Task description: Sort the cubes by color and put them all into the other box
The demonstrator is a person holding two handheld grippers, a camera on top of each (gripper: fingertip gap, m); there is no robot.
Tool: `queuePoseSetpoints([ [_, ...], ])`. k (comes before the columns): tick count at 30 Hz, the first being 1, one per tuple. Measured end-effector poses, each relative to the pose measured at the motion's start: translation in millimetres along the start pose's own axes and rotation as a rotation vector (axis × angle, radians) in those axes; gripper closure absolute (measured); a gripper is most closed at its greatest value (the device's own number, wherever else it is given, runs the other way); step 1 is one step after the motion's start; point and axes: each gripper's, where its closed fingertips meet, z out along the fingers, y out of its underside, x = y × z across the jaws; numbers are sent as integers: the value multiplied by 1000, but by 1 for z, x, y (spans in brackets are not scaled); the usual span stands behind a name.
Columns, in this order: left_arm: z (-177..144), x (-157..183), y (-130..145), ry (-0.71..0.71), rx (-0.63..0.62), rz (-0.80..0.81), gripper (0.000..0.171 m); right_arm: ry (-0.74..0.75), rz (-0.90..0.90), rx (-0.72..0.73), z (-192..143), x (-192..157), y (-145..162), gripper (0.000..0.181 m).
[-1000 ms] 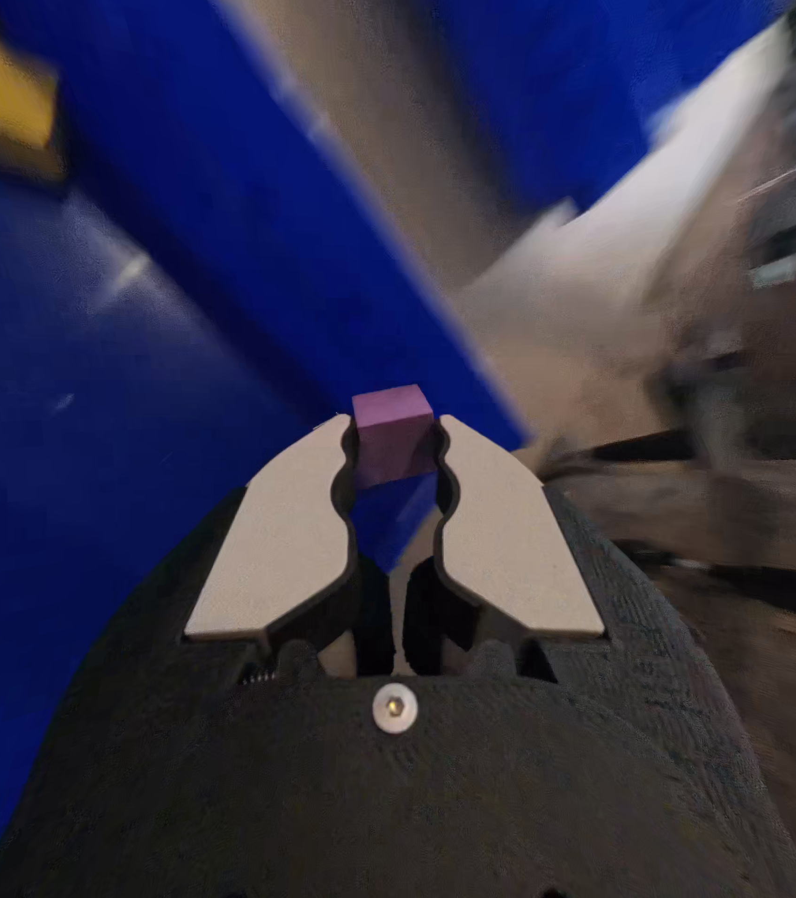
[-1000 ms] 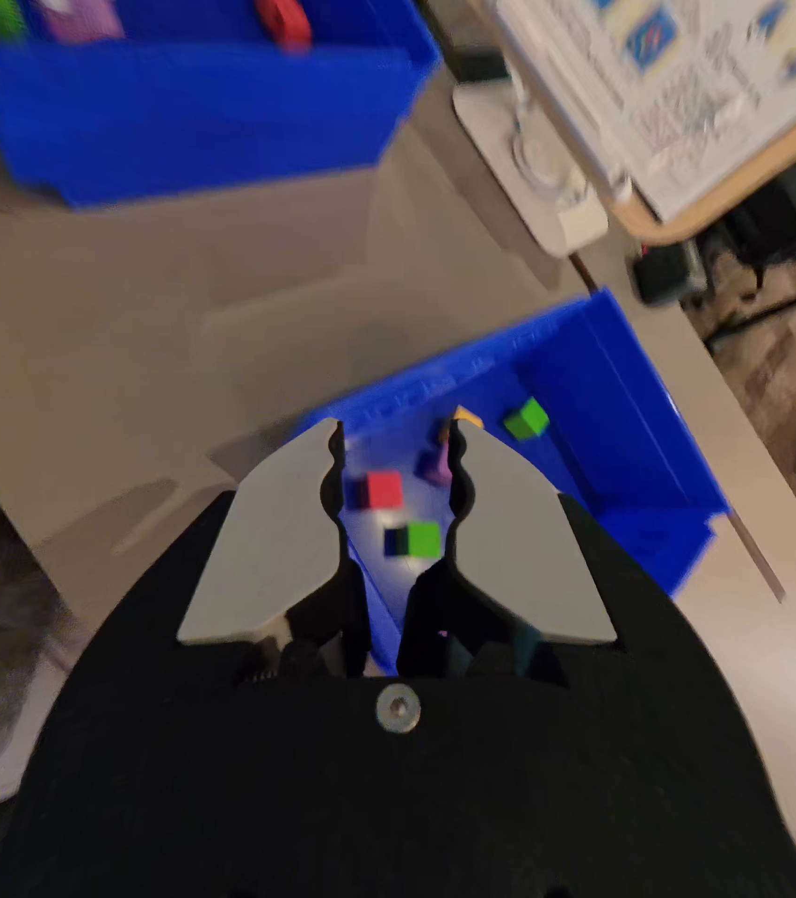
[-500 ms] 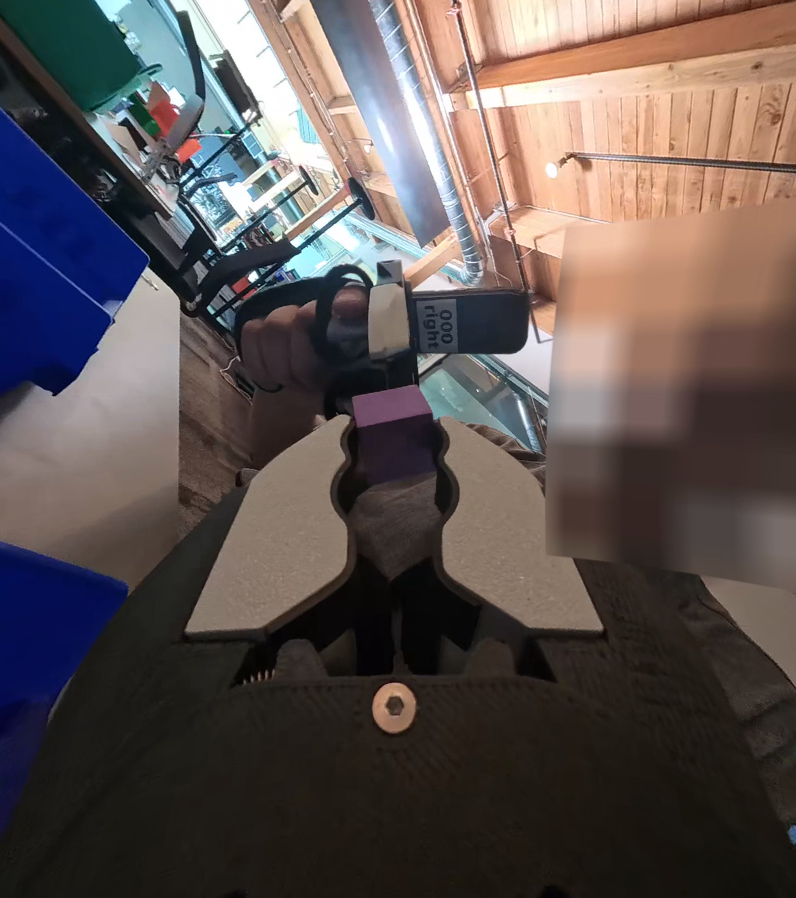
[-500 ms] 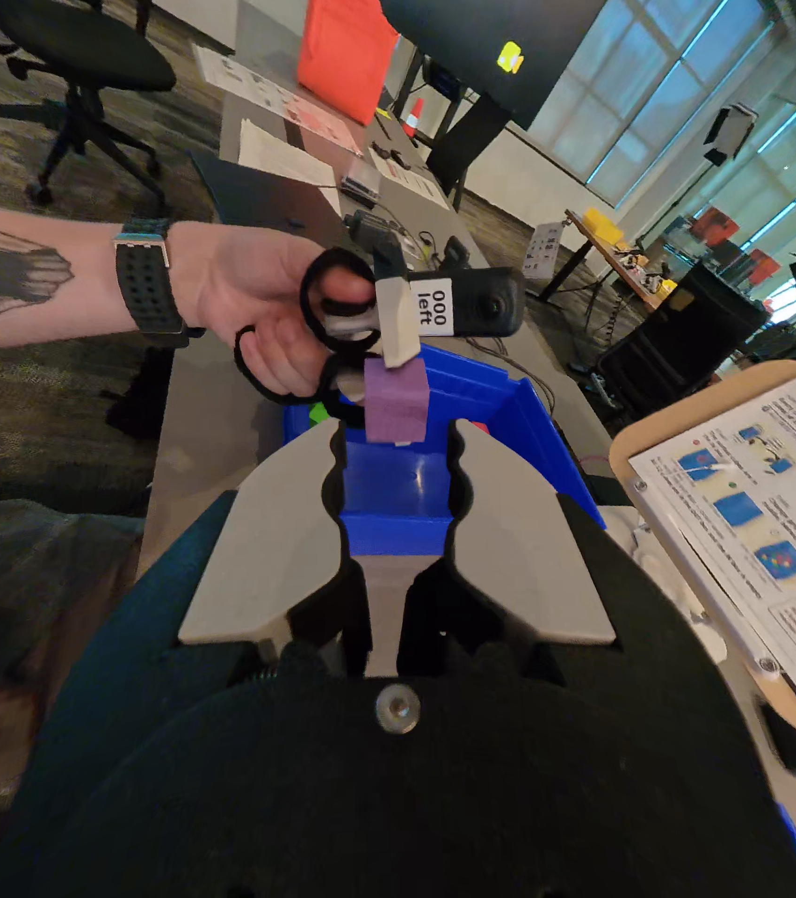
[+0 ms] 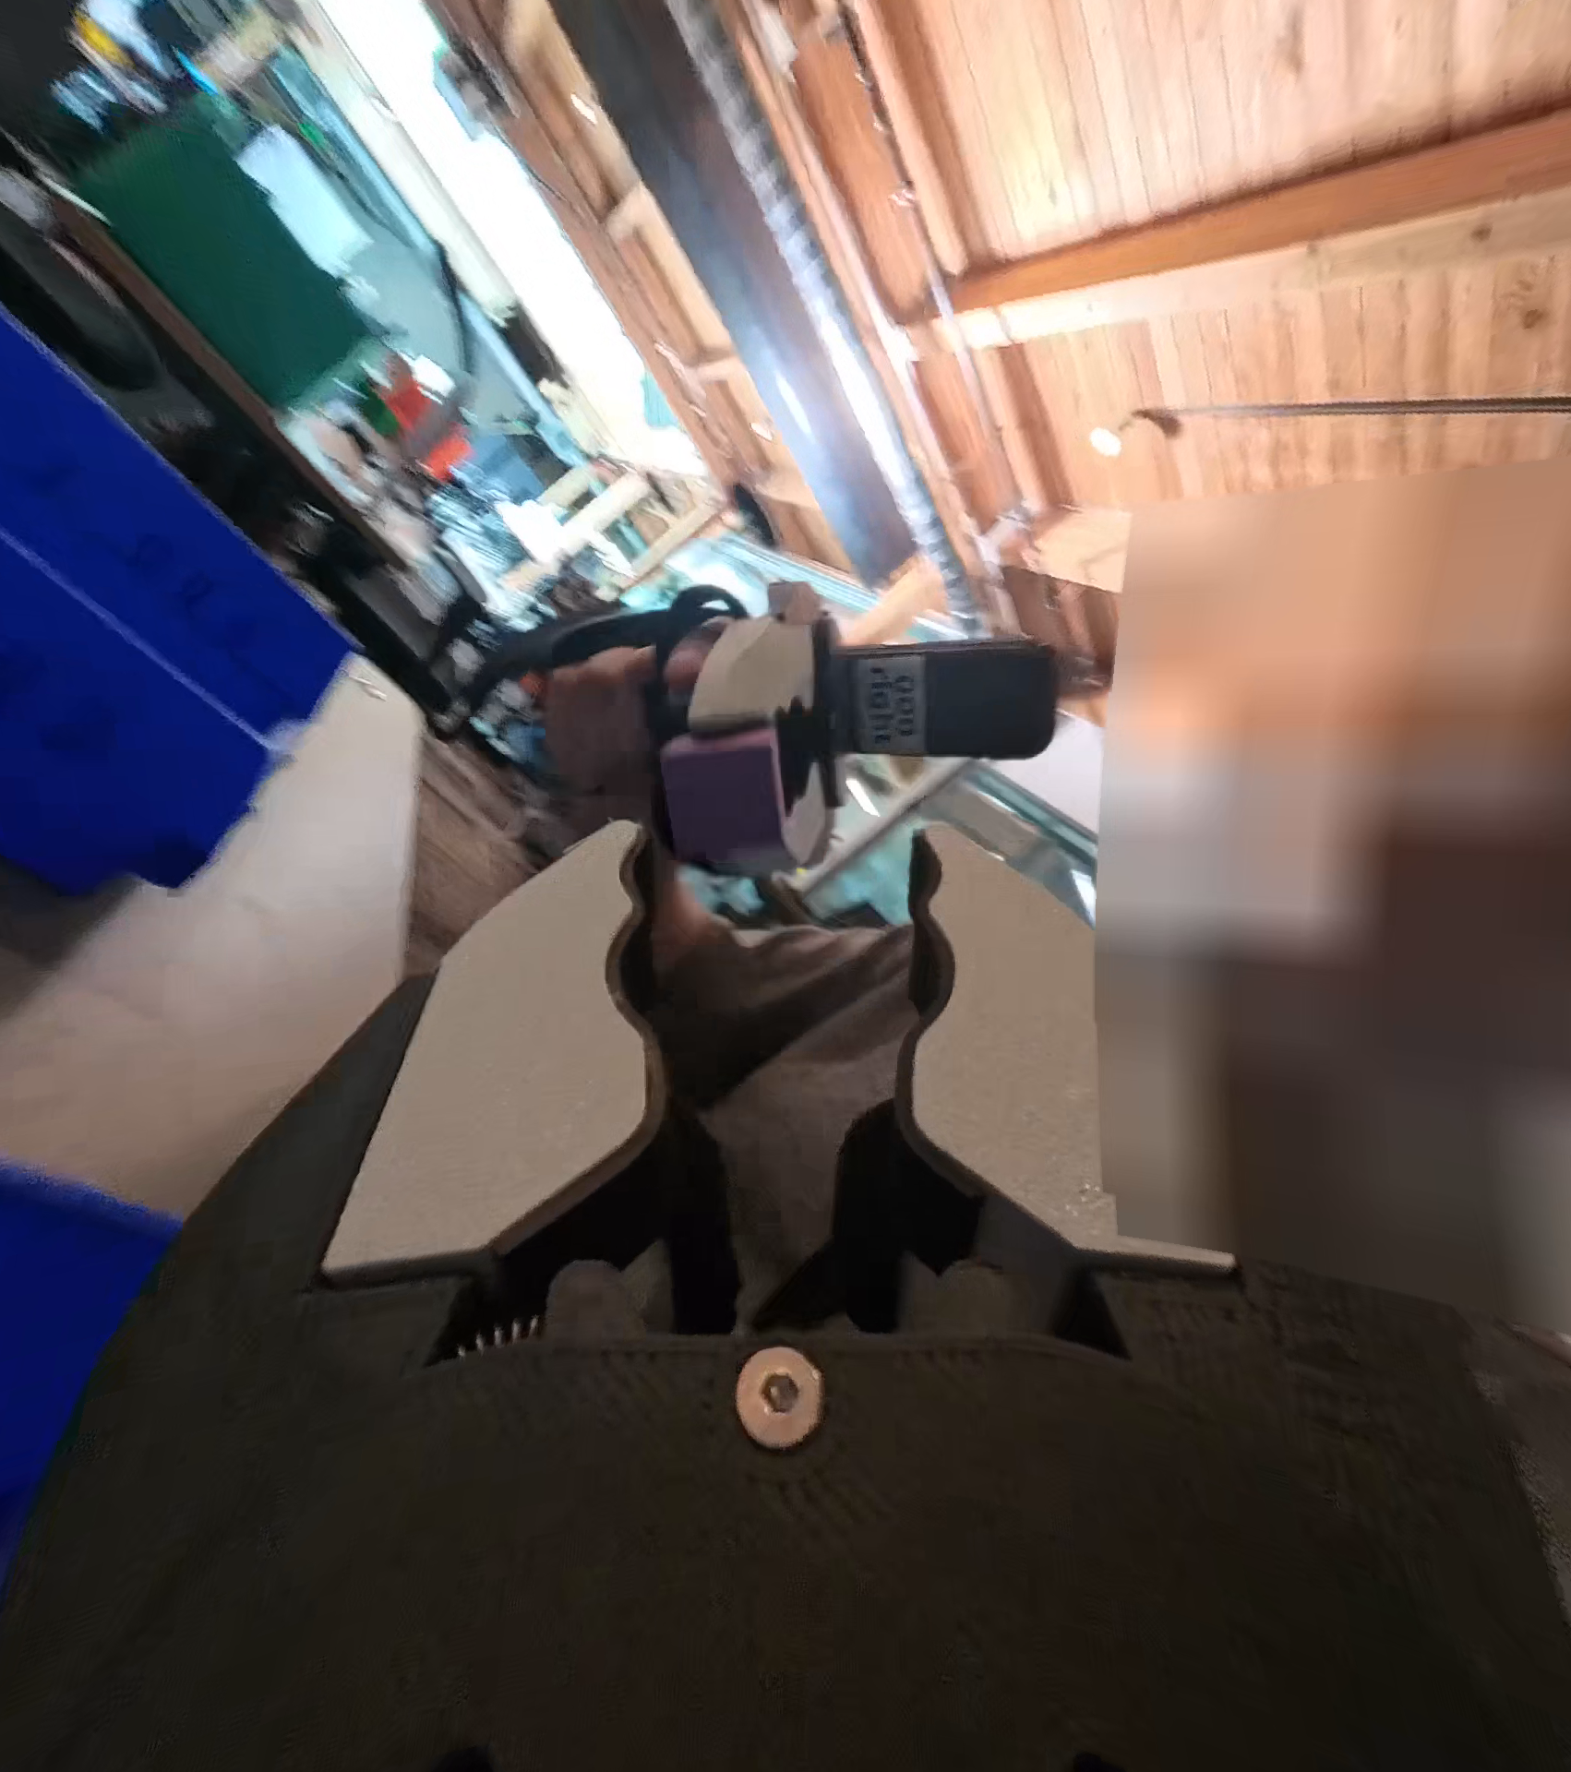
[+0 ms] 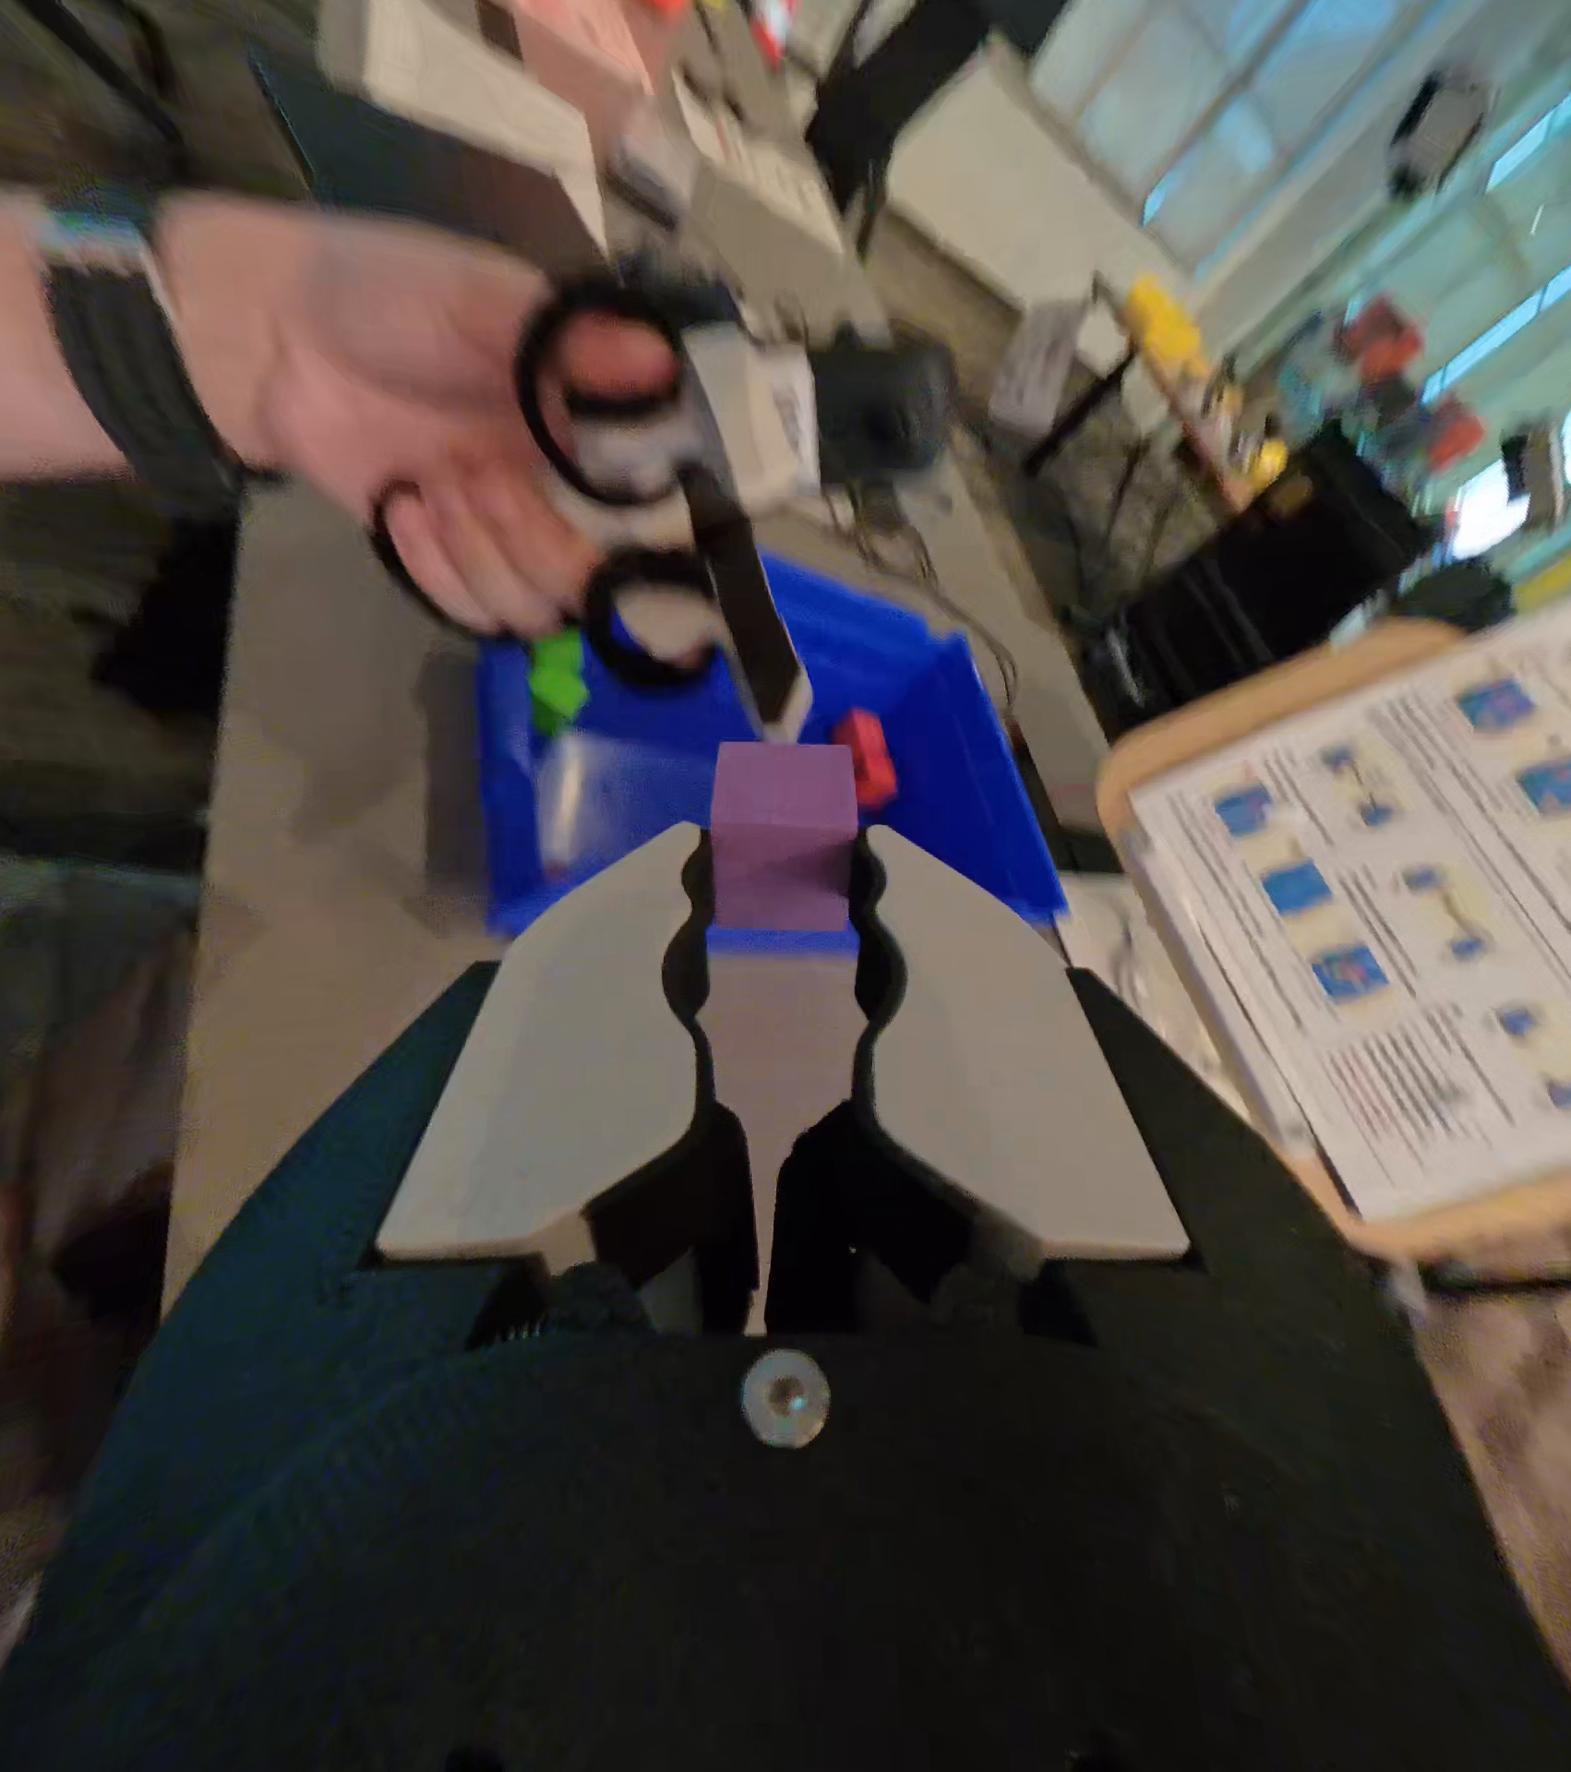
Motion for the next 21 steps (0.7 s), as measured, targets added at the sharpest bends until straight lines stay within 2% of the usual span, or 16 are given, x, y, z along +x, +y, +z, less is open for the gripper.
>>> queuePoseSetpoints([
  [1,-6,-5,-5,-73,23,33,120,-6,22,-93,-12,12,18,154],
  [3,-19,-11,-11,-194,47,91,121,-61,130,-329,-41,32,67,154],
  [7,-29,-7,-19,-264,52,144,121,-151,322,-719,-91,54,161,154],
  [11,-32,-2,-22,-275,50,170,122,-233,416,-968,-113,49,230,154],
  [14,-35,-2,-22,-271,56,165,123,-296,486,-1002,-111,40,252,154],
  [19,-41,0,-22,-262,69,154,124,-412,570,-1007,-97,19,261,154],
  [21,-43,1,-23,-262,72,155,124,-454,584,-1052,-94,9,268,154],
])
